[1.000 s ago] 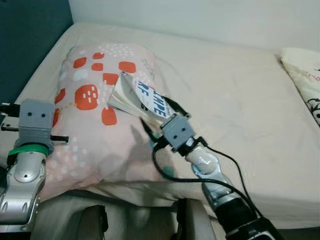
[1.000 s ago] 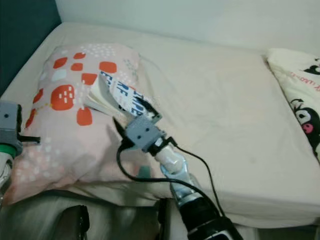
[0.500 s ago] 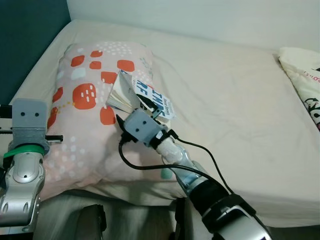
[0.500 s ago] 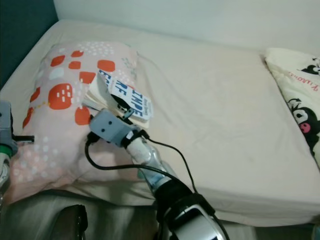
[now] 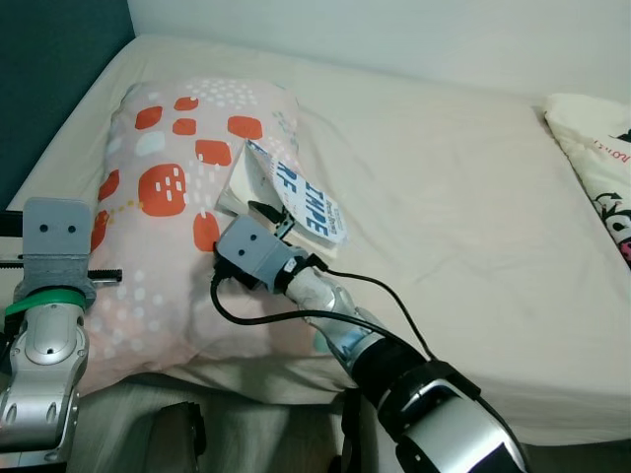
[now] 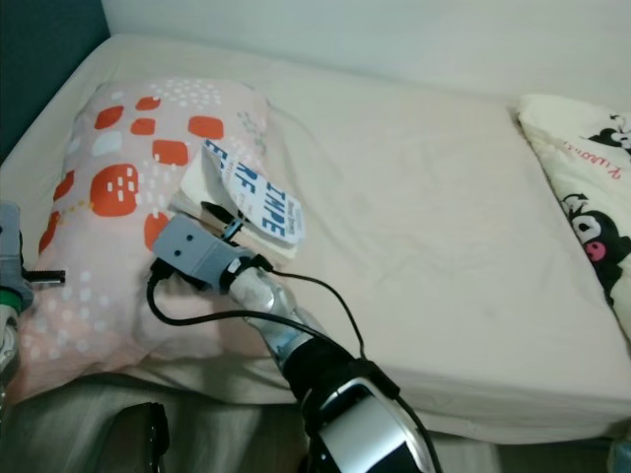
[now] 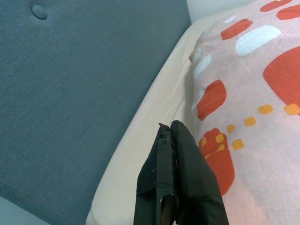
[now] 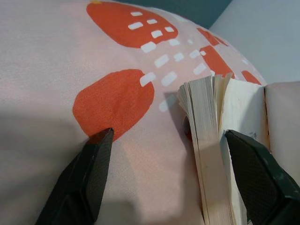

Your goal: Clean up the room

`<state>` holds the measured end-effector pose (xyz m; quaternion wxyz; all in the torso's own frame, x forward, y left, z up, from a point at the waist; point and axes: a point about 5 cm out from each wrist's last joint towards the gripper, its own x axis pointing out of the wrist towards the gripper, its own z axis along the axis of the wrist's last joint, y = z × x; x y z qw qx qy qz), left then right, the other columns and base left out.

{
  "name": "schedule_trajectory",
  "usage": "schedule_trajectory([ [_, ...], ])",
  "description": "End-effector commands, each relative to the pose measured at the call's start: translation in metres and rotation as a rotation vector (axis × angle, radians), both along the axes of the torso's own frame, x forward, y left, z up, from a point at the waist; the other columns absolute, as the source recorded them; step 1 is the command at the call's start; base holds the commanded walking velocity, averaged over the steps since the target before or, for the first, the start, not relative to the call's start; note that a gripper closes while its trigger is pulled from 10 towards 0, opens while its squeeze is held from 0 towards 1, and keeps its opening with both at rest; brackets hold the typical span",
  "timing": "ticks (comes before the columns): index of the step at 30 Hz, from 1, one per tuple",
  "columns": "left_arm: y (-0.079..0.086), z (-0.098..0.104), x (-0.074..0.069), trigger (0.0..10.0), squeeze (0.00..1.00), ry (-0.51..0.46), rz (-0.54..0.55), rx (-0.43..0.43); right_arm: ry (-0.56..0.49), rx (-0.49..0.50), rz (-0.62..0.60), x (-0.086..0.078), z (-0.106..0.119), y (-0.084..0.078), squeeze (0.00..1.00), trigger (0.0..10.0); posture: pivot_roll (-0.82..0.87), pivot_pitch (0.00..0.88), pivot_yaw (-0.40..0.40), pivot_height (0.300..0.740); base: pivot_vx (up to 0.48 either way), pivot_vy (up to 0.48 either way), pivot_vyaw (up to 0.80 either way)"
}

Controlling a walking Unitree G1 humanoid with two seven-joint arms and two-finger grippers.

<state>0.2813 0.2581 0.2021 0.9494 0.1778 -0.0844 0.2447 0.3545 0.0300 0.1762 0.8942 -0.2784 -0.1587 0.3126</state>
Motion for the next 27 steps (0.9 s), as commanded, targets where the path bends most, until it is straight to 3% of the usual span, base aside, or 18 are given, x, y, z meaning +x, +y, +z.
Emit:
schedule_trajectory([
  [1,0.0,-0.006,-0.003,10.0,0.0,0.02,0.017,-0.014,0.008,0.007,-0.047,0.002,-0.001,0.001,0.0,10.0,0.18,0.174,-0.078,0.546,0.0,0.0,0.0],
  [4,0.0,-0.006,-0.002,10.0,0.0,0.017,0.016,-0.012,-0.038,0.077,-0.046,0.003,0.011,0.002,0.0,10.0,0.19,0.17,-0.079,0.546,0.0,0.0,0.0],
  [6,-0.001,-0.005,-0.003,10.0,0.0,0.014,0.015,-0.009,-0.126,0.169,0.025,-0.001,0.031,0.001,0.0,10.0,0.19,0.166,-0.08,0.546,0.0,0.0,0.0],
  [8,-0.001,-0.005,-0.003,10.0,0.0,0.014,0.015,-0.009,-0.126,0.169,0.025,-0.001,0.031,0.001,0.0,10.0,0.19,0.166,-0.08,0.546,0.0,0.0,0.0],
  [9,0.0,-0.006,-0.004,10.0,0.0,0.015,0.017,-0.008,-0.209,0.232,0.08,-0.005,0.046,-0.006,0.0,10.0,0.19,0.163,-0.079,0.546,0.0,0.0,0.0],
  [12,0.0,-0.006,-0.005,10.0,0.0,0.017,0.019,-0.009,-0.275,0.28,0.12,-0.009,0.058,-0.016,0.0,10.0,0.19,0.163,-0.079,0.546,0.0,0.0,0.0],
  [15,0.0,-0.006,-0.004,10.0,0.0,0.018,0.016,-0.01,-0.316,0.299,0.082,-0.007,0.063,-0.032,0.0,10.0,0.18,0.16,-0.071,0.546,0.0,0.0,0.0],
  [18,-0.001,-0.006,-0.002,10.0,0.0,0.019,0.01,-0.011,-0.306,0.28,-0.007,0.002,0.058,-0.041,0.0,10.0,0.17,0.161,-0.065,0.546,0.0,0.0,0.0],
  [21,-0.004,-0.006,0.001,10.0,0.0,0.019,-0.006,-0.012,-0.206,0.207,-0.257,0.025,0.039,-0.064,0.0,10.0,0.17,0.165,-0.059,0.546,0.0,0.0,0.0],
  [27,-0.006,-0.006,0.002,10.0,0.0,0.024,-0.013,-0.012,-0.056,0.188,-0.346,0.033,0.02,-0.078,0.0,10.0,0.17,0.169,-0.054,0.546,0.0,0.0,0.0],
])
